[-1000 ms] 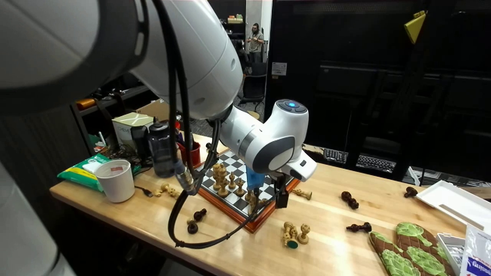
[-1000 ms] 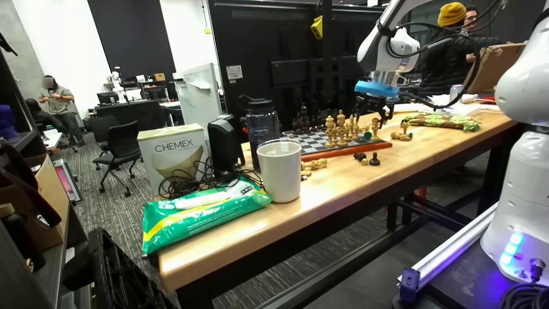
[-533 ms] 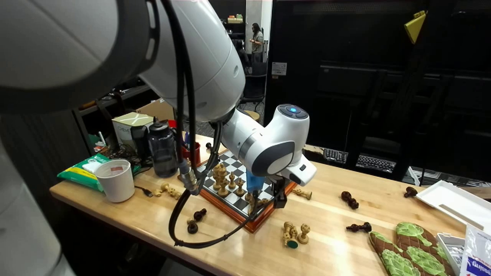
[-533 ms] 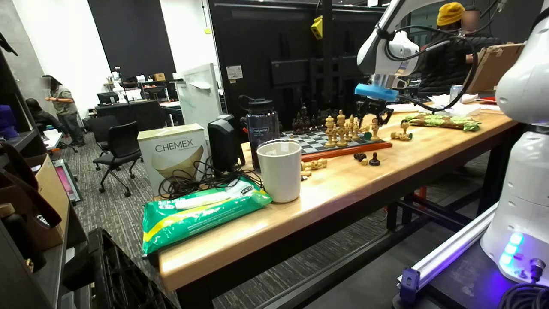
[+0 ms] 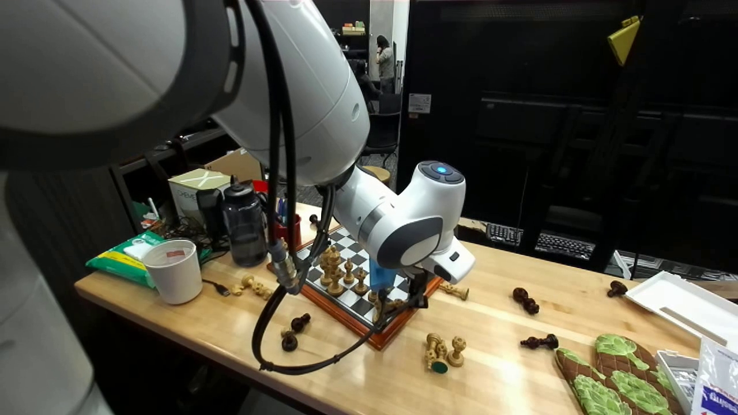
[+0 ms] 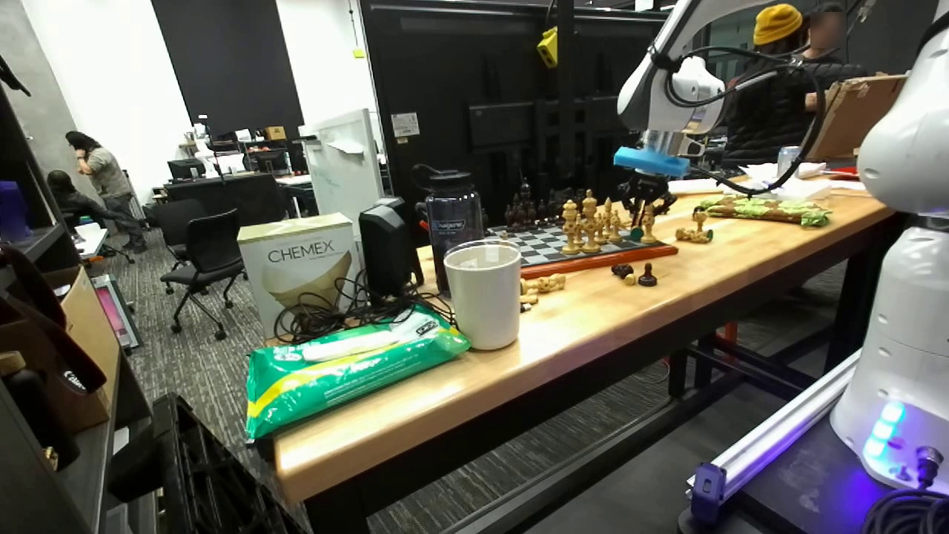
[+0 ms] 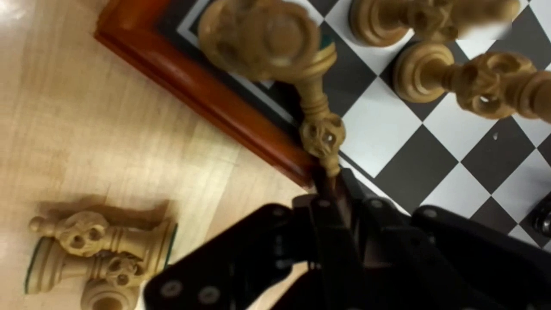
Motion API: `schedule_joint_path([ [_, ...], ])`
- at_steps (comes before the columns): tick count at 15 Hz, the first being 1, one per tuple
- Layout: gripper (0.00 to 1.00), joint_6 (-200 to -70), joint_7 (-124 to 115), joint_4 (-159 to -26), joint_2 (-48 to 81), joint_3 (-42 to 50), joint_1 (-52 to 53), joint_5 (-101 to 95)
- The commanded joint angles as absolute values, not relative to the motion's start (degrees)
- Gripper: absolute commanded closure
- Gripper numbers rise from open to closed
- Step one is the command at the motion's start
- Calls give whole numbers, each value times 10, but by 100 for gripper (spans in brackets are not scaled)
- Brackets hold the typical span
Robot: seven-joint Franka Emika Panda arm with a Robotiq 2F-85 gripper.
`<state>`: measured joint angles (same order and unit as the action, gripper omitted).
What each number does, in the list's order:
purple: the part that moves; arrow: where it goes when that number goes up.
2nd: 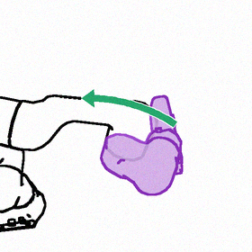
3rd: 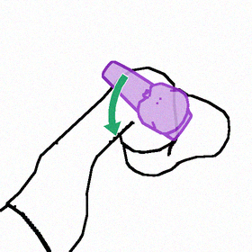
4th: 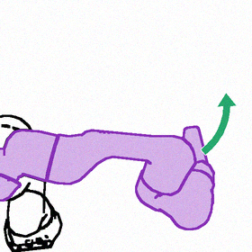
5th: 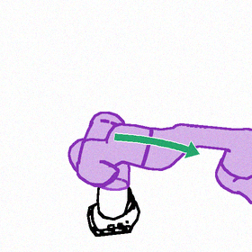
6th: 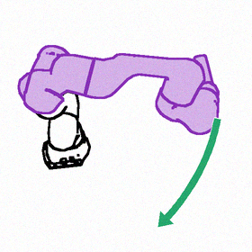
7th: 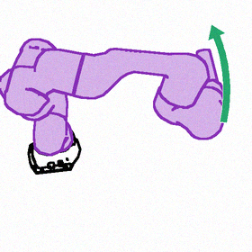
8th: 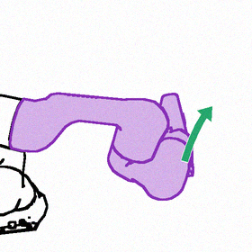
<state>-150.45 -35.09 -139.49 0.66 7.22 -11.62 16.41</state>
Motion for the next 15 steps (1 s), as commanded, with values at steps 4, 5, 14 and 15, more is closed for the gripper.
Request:
schedule_joint_path([
  [4,98,-1539,-348,-1418,-29,80,-106,145],
  [5,98,-1546,-349,-1420,-33,79,-105,141],
  [14,98,-1716,-343,-1463,-59,63,-96,41],
  [15,98,-1738,-346,-1470,-60,61,-98,25],
])
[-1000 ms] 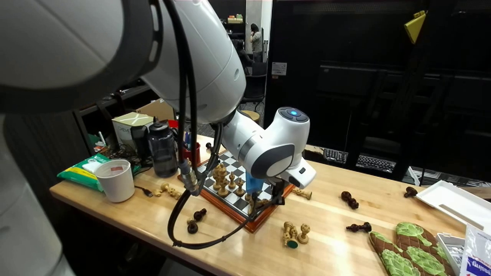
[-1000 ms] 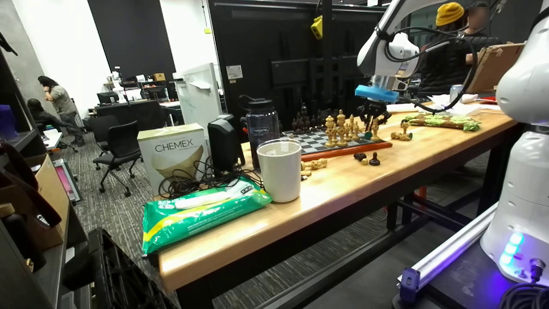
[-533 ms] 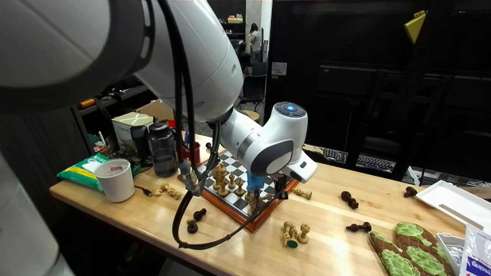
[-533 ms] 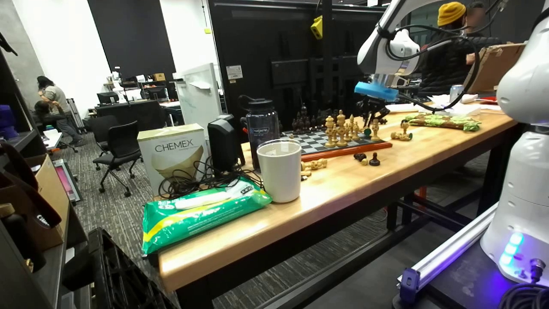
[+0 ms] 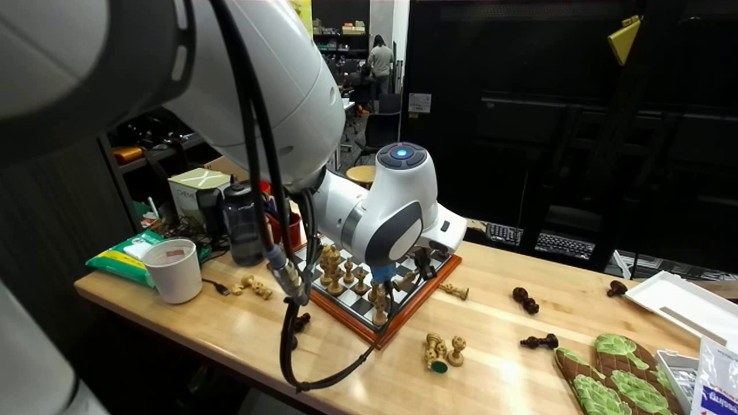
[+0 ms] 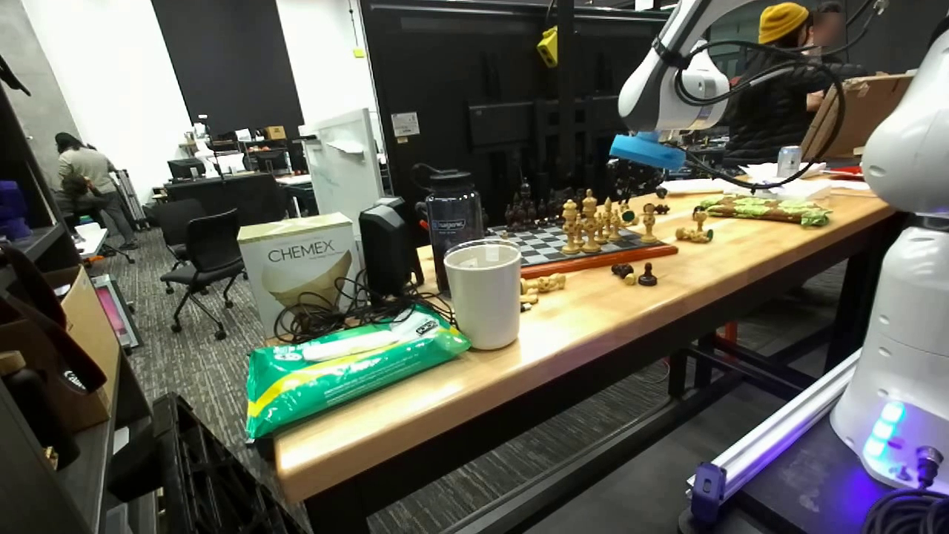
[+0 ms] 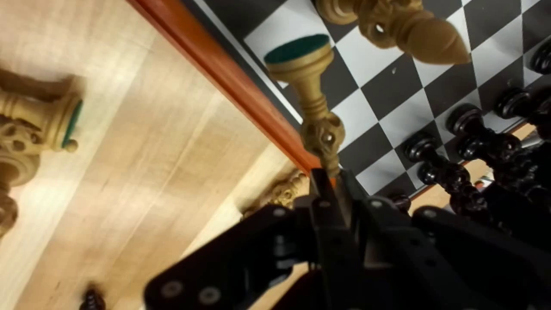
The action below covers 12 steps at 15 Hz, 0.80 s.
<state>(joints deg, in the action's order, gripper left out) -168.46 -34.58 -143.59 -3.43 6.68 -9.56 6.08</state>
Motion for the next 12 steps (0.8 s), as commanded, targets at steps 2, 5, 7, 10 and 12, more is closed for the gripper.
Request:
schedule_joint_path([
  [2,98,-1782,-352,-1483,-60,60,-104,-9],
  [5,98,-1831,-352,-1500,-60,61,-110,-34],
  [7,98,-1851,-350,-1508,-60,61,-114,-37],
  [10,98,-1870,-344,-1516,-59,60,-116,-34],
  [12,98,-1879,-339,-1519,-60,60,-113,-32],
])
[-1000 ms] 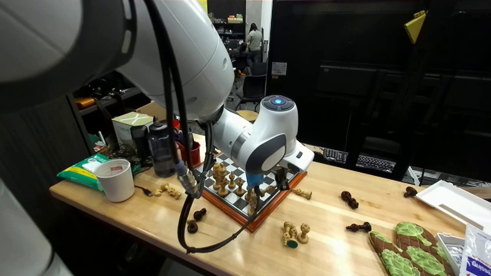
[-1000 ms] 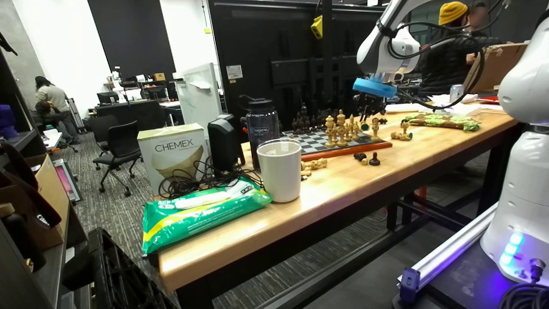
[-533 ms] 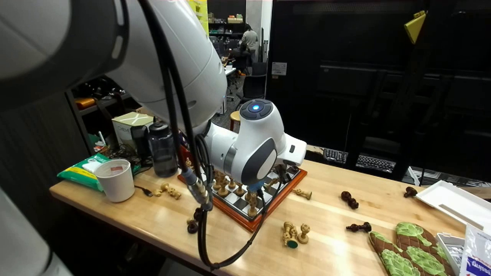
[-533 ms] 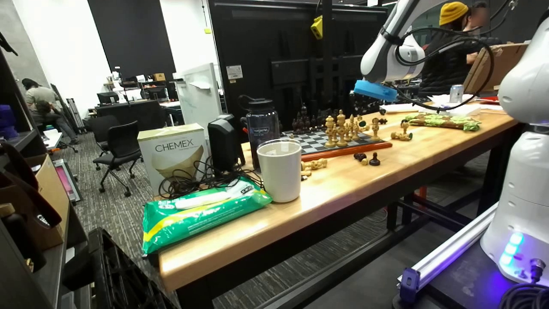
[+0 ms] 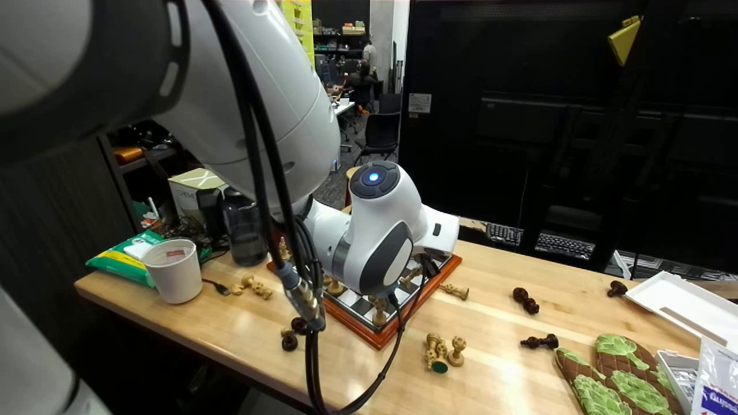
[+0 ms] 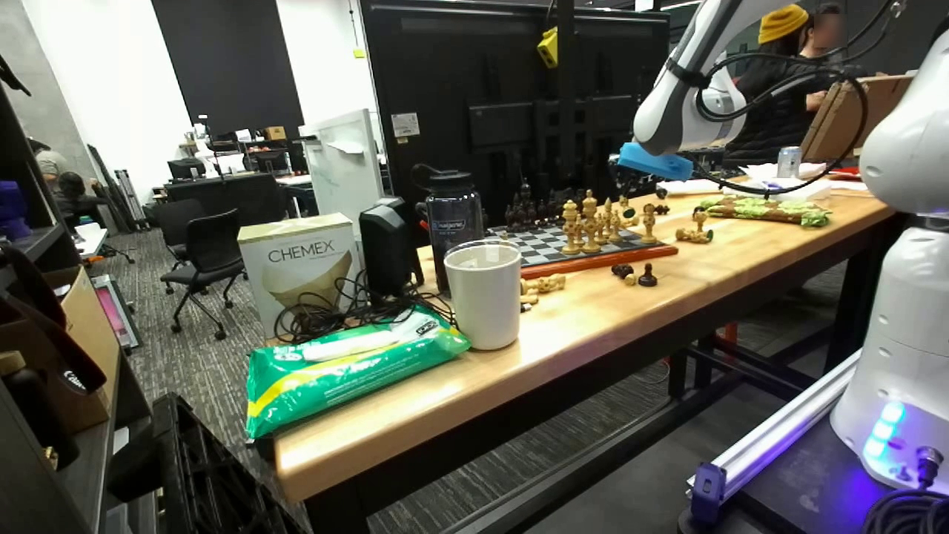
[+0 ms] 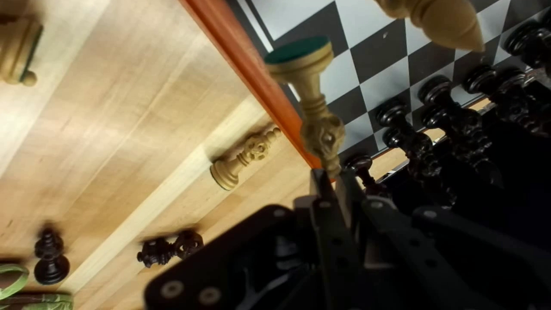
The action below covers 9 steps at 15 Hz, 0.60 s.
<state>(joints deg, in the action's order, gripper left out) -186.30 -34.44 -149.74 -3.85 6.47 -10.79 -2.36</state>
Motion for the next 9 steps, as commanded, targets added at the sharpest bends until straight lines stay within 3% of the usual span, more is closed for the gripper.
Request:
schedule_joint_path([
  [1,98,-1885,-335,-1521,-59,60,-108,-32],
  [9,98,-1903,-200,-1518,-55,53,-58,95],
])
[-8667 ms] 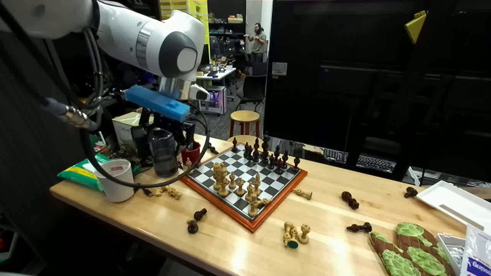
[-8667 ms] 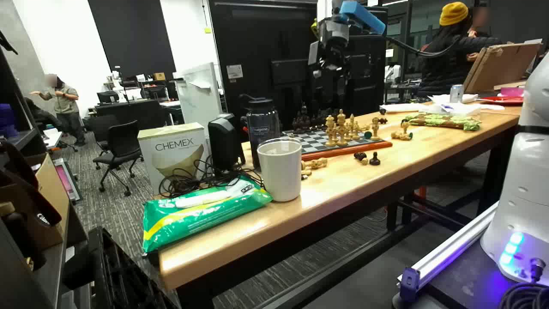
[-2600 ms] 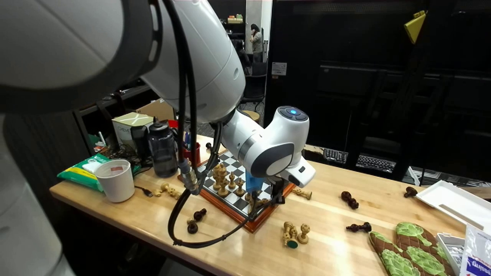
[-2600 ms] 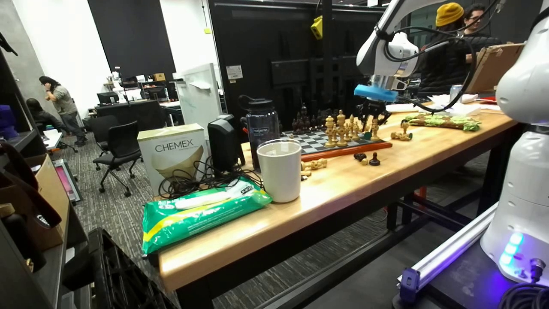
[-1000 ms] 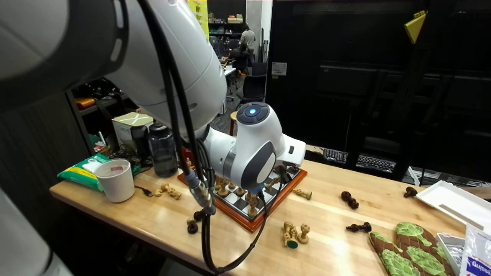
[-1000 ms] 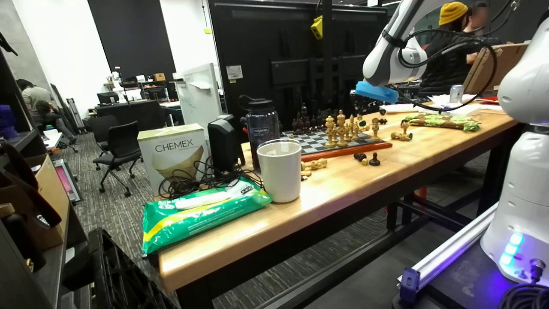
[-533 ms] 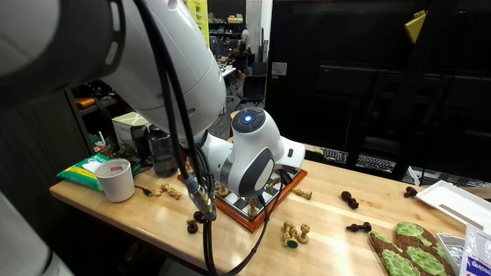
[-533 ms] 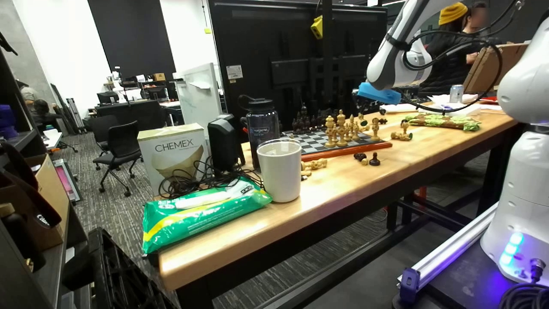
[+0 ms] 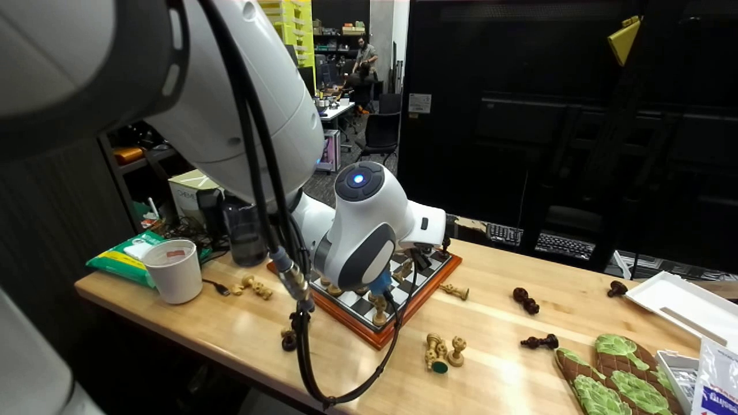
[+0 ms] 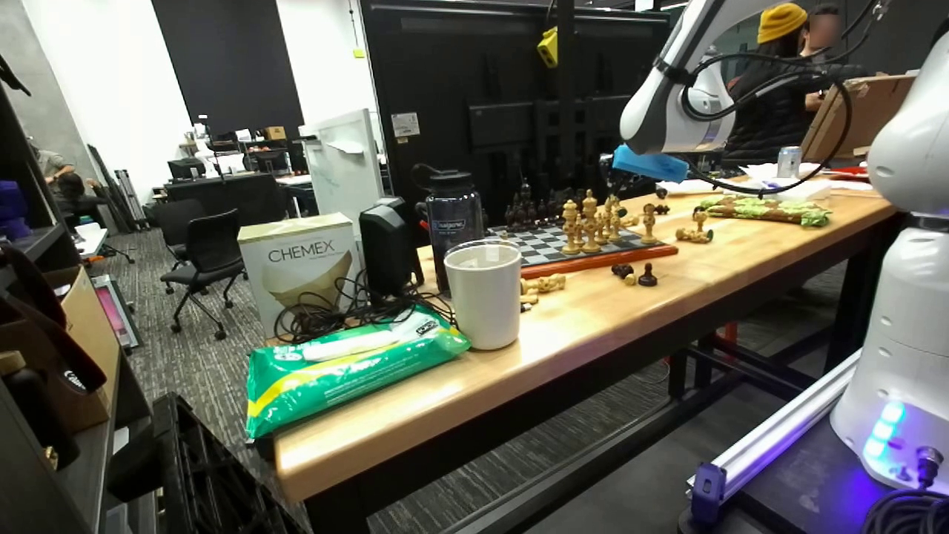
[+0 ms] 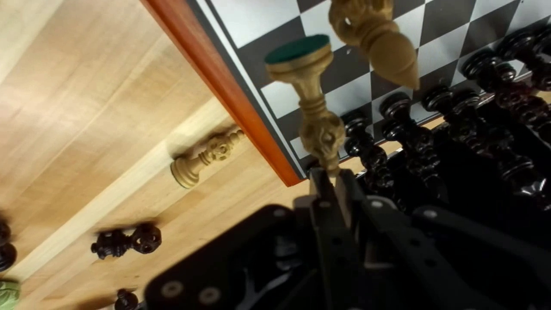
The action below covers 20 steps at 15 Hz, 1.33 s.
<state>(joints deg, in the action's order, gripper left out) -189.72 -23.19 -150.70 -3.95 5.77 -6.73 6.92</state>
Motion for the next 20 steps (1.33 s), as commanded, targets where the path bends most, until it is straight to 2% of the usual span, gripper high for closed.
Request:
schedule_joint_path([
  [1,98,-1899,-195,-1517,-54,54,-57,100],
  [13,98,-1791,-188,-1506,-55,58,-60,136],
  [20,98,-1760,-216,-1475,-56,53,-90,69],
])
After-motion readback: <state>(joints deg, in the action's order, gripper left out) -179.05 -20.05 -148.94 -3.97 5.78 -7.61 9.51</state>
